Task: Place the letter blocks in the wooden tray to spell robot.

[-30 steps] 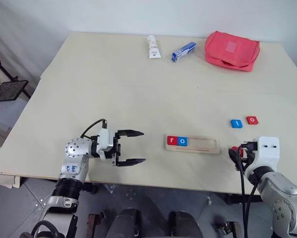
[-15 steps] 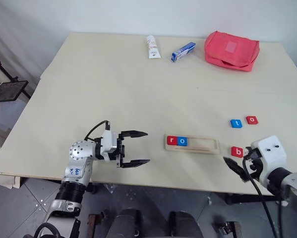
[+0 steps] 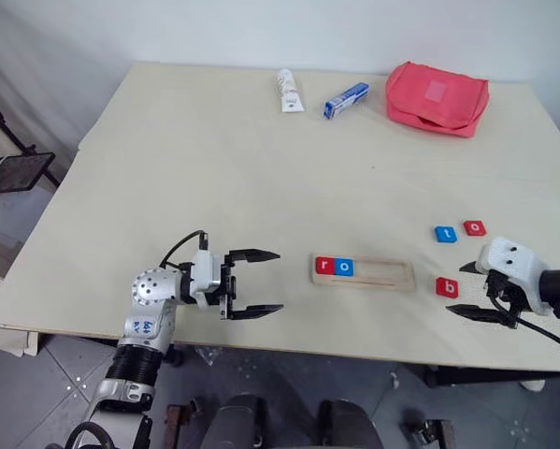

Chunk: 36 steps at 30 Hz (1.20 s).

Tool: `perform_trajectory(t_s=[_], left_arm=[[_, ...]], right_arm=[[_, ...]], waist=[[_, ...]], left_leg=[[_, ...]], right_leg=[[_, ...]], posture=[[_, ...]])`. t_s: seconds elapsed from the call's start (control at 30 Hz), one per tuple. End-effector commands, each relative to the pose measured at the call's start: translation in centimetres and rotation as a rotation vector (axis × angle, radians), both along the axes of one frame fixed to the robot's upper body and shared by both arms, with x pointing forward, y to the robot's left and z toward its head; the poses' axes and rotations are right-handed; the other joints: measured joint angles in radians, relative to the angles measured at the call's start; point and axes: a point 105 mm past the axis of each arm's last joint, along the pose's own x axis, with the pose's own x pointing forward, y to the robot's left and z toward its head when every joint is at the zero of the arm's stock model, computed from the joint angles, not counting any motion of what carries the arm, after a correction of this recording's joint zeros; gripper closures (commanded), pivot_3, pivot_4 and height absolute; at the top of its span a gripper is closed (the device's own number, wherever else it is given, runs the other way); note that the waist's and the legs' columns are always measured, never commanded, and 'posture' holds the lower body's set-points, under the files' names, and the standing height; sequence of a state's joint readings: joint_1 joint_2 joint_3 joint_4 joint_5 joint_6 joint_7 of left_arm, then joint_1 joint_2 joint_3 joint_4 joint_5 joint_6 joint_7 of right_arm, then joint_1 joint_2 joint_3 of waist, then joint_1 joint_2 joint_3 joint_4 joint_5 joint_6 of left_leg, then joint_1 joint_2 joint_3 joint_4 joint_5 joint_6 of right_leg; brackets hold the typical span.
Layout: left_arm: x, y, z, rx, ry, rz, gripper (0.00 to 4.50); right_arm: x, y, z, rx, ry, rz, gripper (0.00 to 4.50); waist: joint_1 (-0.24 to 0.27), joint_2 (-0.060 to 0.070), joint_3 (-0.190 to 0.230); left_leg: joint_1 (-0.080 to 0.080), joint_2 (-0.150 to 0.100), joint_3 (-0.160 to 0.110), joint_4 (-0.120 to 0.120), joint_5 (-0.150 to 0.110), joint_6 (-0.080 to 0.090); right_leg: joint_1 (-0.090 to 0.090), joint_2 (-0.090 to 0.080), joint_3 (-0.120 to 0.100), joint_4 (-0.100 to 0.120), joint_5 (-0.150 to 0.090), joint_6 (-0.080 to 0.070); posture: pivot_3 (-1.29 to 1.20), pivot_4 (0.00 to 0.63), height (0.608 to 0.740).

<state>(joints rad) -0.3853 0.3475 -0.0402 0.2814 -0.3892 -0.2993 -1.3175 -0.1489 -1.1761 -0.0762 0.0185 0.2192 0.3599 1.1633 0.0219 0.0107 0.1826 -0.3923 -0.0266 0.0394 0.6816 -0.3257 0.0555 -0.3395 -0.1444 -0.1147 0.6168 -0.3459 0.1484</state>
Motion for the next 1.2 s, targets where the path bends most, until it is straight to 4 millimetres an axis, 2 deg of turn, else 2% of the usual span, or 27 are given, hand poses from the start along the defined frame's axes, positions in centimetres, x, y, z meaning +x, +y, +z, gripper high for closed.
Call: perform_trajectory(t_s=[0.03,0.23,0.27,0.33,0.5,0.57,0.6,0.73,0.87,1.0,1.1,1.2], left_arm=[[-0.4,0.0,0.6,-0.018,-0.038,0.012,0.0],[-0.8,0.1,0.5,-0.021,-0.034,0.03,0.0],[-0.8,0.1,0.4,-0.022,-0.033,0.035,0.0],[-0.9,0.2,0.4,-0.022,-0.032,0.04,0.0],[-0.7,0.1,0.4,-0.023,-0.031,0.041,0.0],[-0.6,0.0,0.4,-0.024,-0.032,0.037,0.0],[-0.6,0.0,0.4,-0.024,-0.032,0.034,0.0],[-0.3,0.1,0.4,-0.018,-0.032,0.027,0.0],[0.1,0.3,0.3,-0.006,-0.033,0.012,0.0],[0.5,0.4,0.2,0.003,-0.035,0.001,0.0],[0.9,0.4,0.3,0.008,-0.04,-0.001,0.0],[1.1,0.3,0.4,0.006,-0.047,-0.005,0.0]], right_arm=[[0.3,-0.4,-0.6,-0.021,0.043,0.037,0.01],[0.9,-0.7,-1.5,-0.055,0.073,0.061,0.01],[1.2,-0.6,-1.5,-0.05,0.068,0.056,0.18],[1.6,-0.4,-1.4,-0.036,0.058,0.051,0.55],[1.9,-0.3,-1.2,-0.032,0.042,0.036,2.3],[1.8,-0.2,-1.1,-0.029,0.036,0.031,2.91],[1.7,-0.3,-0.8,-0.029,0.031,0.028,3.05],[1.9,-0.4,0.9,-0.097,-0.019,0.028,3.04],[1.9,1.3,3.6,-0.094,-0.027,0.051,3.04],[2.2,2.7,4.7,-0.118,-0.03,0.087,3.04],[2.7,5.6,5.0,-0.087,-0.033,0.153,3.04],[4.2,8.8,4.5,-0.048,-0.057,0.182,3.04]], waist=[[0.002,0.0,0.0],[0.001,0.0,0.0],[0.001,0.0,0.0],[0.0,-0.001,0.0],[-0.001,-0.001,0.0],[-0.001,-0.001,0.0],[-0.001,-0.001,0.0],[0.0,-0.001,0.0],[-0.001,0.0,0.0],[-0.001,0.0,0.0],[-0.001,0.0,0.0],[-0.002,-0.001,0.0]], left_leg=[[0.0,0.0,0.0,0.0,0.0,0.0],[-0.001,-0.001,-0.001,0.001,0.0,0.0],[-0.001,-0.001,-0.001,0.001,0.0,0.0],[0.0,0.0,-0.001,0.001,0.0,0.0],[0.0,0.0,-0.001,0.002,0.0,0.0],[0.0,0.0,-0.001,0.002,0.0,0.0],[0.0,0.0,-0.001,0.002,0.0,0.0],[0.0,0.0,-0.001,0.002,0.0,0.0],[-0.001,0.0,0.0,0.002,0.0,0.0],[-0.001,0.0,0.0,0.001,0.0,0.0],[-0.001,0.0,-0.001,0.001,0.0,0.0],[-0.002,0.0,-0.001,0.002,0.0,0.0]], right_leg=[[0.0,-0.001,-0.001,0.0,0.0,0.0],[0.0,-0.002,-0.003,0.0,0.0,0.0],[0.0,-0.002,-0.004,0.0,0.0,0.0],[0.001,-0.002,-0.004,0.0,0.0,0.0],[0.001,-0.002,-0.004,0.0,0.0,0.0],[0.001,-0.002,-0.004,0.0,0.0,0.0],[0.002,-0.002,-0.004,0.0,0.0,0.0],[0.001,-0.002,-0.004,0.0,0.0,0.0],[-0.001,-0.002,-0.003,0.0,0.0,0.0],[0.0,-0.002,-0.004,0.0,0.0,0.0],[0.0,-0.003,-0.004,0.0,0.0,0.0],[-0.001,-0.002,-0.004,0.0,0.0,0.0]], posture=[[0.0,0.15,0.74],[0.0,0.15,0.74],[0.0,0.15,0.74],[0.0,0.15,0.74],[0.0,0.15,0.74],[0.0,0.15,0.74],[0.0,0.15,0.74],[0.0,0.15,0.74],[0.0,0.15,0.74],[0.0,0.15,0.74],[0.0,0.15,0.74],[0.0,0.15,0.74]])
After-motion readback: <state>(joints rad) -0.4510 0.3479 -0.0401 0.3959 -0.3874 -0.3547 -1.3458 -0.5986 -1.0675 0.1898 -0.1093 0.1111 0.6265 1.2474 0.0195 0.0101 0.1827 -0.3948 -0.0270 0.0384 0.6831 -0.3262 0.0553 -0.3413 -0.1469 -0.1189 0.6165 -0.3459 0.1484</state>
